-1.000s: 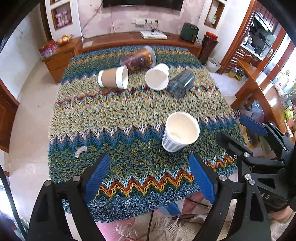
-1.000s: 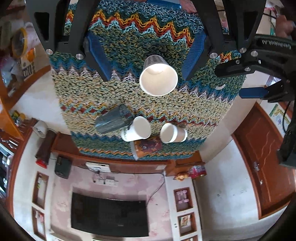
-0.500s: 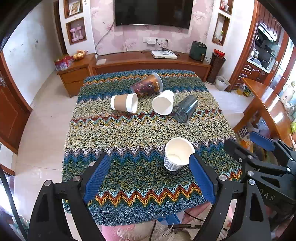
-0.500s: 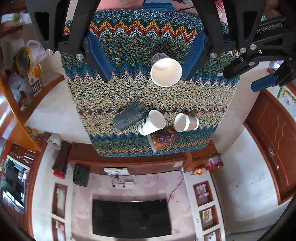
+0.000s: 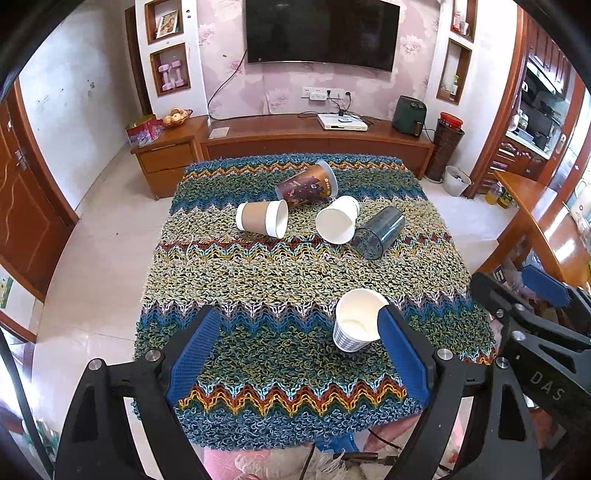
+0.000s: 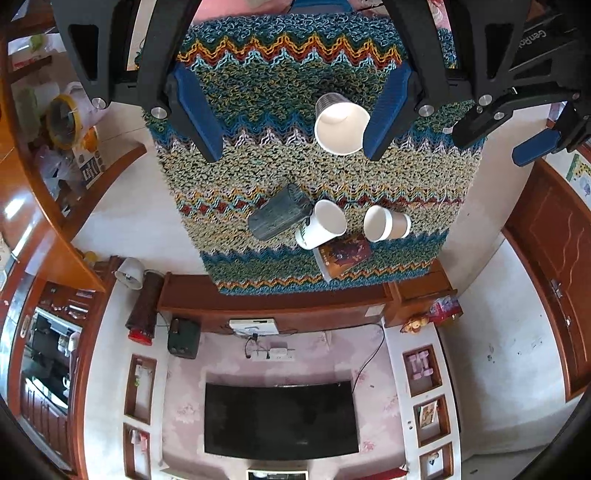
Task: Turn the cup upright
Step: 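Open the right tool and release the upright cup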
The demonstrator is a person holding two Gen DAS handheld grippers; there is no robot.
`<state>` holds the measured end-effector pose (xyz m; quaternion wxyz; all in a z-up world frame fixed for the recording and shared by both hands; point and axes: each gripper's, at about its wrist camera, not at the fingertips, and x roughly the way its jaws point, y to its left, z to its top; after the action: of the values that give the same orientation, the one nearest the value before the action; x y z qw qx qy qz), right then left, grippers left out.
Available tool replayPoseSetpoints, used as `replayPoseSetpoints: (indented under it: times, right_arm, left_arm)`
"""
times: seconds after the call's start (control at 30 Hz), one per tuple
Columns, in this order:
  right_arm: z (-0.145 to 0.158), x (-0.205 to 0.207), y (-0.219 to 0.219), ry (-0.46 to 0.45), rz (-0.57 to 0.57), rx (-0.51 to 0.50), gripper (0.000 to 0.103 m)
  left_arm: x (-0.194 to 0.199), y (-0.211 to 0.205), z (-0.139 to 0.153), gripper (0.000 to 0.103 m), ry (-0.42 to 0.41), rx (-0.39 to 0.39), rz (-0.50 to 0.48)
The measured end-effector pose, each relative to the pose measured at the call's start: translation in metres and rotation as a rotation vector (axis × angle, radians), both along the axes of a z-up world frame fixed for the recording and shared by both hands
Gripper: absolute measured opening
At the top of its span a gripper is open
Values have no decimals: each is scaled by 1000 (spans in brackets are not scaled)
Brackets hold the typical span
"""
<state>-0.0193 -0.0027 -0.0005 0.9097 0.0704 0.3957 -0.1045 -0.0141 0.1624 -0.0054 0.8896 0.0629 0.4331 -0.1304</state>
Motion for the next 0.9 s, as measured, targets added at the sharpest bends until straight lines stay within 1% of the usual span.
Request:
replayPoseSetpoints:
  times: [0.47, 0.67, 0.9]
  right_arm:
    - [8, 5, 1, -15, -8, -14, 79]
    - [7, 7, 4, -11, -3, -30, 79]
    - [4, 10, 2, -6, -11, -23, 79]
  left_arm:
    - [6, 0, -3, 89, -2, 3, 27]
    - [8, -2, -5, 89, -2, 9, 36]
    - [10, -4, -6, 89, -4, 12, 39]
